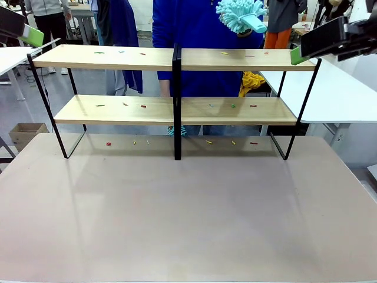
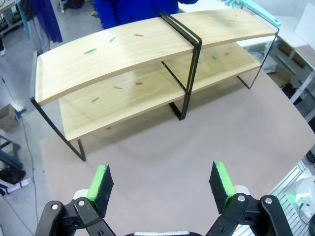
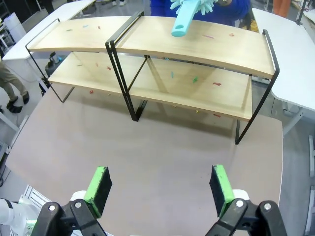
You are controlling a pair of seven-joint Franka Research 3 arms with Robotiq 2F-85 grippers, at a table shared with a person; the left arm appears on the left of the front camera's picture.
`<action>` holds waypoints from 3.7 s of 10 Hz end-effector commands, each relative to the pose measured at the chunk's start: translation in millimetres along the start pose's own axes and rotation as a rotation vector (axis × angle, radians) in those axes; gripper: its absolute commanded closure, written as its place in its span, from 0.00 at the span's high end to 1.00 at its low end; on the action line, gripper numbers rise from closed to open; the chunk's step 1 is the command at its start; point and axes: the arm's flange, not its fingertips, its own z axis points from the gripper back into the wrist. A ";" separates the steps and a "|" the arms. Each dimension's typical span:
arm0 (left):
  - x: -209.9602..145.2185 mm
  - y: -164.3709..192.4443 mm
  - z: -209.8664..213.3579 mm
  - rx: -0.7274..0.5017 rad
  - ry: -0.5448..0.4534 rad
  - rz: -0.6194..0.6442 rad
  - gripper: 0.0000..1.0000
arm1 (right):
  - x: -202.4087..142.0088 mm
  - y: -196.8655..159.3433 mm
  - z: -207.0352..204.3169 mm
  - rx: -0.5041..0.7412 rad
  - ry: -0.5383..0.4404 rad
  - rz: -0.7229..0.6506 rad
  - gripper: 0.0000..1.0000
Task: Clean the shelves.
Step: Pick up the Duster when the human hands it over.
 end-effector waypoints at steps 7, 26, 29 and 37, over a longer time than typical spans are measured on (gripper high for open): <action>0.2 -0.6 -0.3 -0.003 0.001 -0.006 1.00 | 0.0 -0.2 -0.2 0.003 0.001 -0.009 1.00; 0.2 -0.6 -0.3 -0.003 0.001 -0.006 1.00 | 75.1 -238.7 -24.3 0.774 0.385 -0.505 1.00; 0.2 -0.6 -0.3 -0.003 0.001 -0.006 1.00 | 60.0 -201.6 -9.9 0.645 0.461 -0.547 1.00; 0.2 -0.6 -0.3 -0.003 0.001 -0.006 1.00 | 207.9 -298.9 -180.1 0.806 0.303 -0.471 1.00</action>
